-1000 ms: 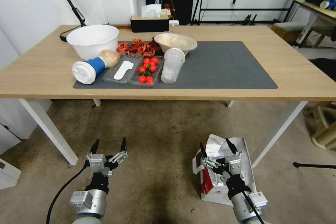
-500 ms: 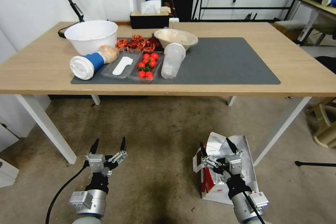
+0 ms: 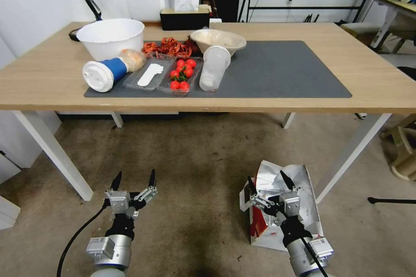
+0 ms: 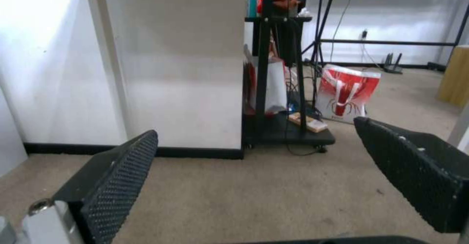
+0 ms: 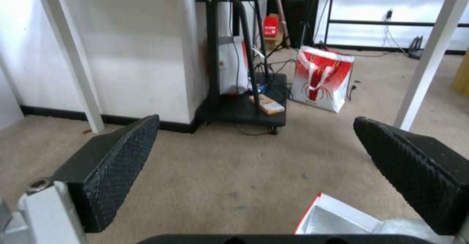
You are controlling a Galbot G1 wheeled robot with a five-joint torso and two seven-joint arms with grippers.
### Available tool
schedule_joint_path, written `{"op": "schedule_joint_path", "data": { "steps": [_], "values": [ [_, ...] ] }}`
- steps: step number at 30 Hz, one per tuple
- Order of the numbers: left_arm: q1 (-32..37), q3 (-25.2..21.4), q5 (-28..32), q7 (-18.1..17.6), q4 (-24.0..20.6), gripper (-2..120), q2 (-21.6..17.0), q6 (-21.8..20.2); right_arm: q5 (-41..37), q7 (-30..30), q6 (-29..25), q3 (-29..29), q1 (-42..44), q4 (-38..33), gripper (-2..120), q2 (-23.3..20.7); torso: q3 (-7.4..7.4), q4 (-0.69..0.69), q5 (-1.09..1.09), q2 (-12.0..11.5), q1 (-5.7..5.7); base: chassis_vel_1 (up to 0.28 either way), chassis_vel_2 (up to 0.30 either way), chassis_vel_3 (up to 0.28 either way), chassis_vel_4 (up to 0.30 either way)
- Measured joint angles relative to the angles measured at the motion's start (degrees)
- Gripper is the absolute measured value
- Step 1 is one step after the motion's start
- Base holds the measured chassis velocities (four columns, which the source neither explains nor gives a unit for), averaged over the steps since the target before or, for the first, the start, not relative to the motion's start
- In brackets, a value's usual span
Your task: Pick up the food delivery bag from the floor and place it on the table.
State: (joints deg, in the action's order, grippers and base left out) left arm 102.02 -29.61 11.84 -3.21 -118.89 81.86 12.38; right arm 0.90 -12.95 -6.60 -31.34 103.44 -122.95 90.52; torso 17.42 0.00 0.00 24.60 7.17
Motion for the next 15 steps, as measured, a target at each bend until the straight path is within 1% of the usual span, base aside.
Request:
{"op": "schedule_joint_path", "data": {
  "steps": [4,12,15],
  "values": [
    [-0.16,0.25,-0.06,0.00,0.41,100,0.07,0.22,0.22,0.03,0.30,-0.12,-0.01,0.07,100,-0.12,-0.59,0.00,-0.01,-0.88,-0.28,0.000,0.000,0.000,0.000],
    [-0.42,0.35,-0.10,0.02,0.77,100,0.09,0.40,0.51,0.05,0.34,-0.21,0.01,0.50,100,-0.06,-1.28,0.00,0.00,-1.93,-0.65,0.000,0.000,0.000,0.000],
    [-1.06,0.53,0.17,-0.05,1.39,100,-0.15,0.33,0.74,0.03,0.56,-0.43,-0.04,0.93,100,0.07,-2.20,0.00,0.00,-3.33,-1.12,0.000,0.000,0.000,0.000]
  ]
}}
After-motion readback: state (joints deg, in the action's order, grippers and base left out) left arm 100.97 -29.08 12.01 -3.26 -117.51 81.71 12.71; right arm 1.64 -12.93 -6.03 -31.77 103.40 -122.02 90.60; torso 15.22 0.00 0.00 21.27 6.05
